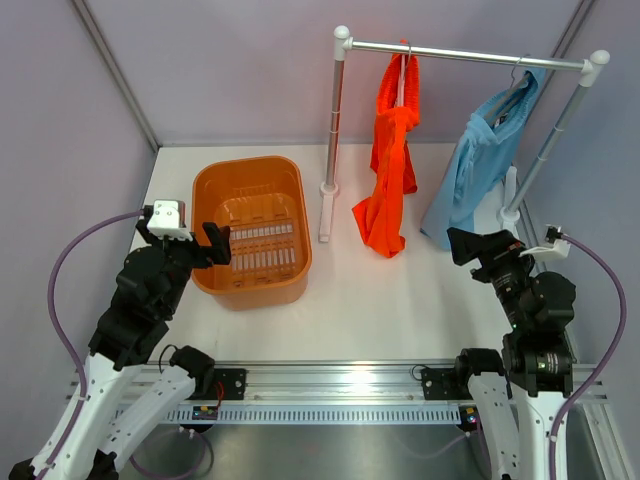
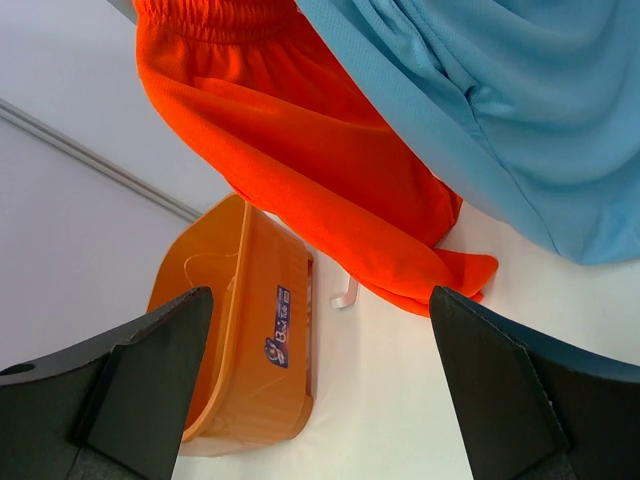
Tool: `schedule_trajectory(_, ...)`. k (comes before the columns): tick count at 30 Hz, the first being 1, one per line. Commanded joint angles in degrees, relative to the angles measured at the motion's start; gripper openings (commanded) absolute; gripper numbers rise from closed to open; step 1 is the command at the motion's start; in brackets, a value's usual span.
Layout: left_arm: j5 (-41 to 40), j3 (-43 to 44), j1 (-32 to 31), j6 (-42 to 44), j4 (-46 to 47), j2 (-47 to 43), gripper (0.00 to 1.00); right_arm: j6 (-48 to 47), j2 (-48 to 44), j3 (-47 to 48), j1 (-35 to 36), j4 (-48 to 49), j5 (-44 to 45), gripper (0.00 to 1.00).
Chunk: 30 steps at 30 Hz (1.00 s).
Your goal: Remove the shorts from the hanger
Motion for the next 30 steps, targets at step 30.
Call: schedule_trajectory(30,1.5,0.6,0.1,-0.8,3.9,-2.8,0.99,-4.2,68.0,80.7,-3.2,-26.7,25.7,0.88)
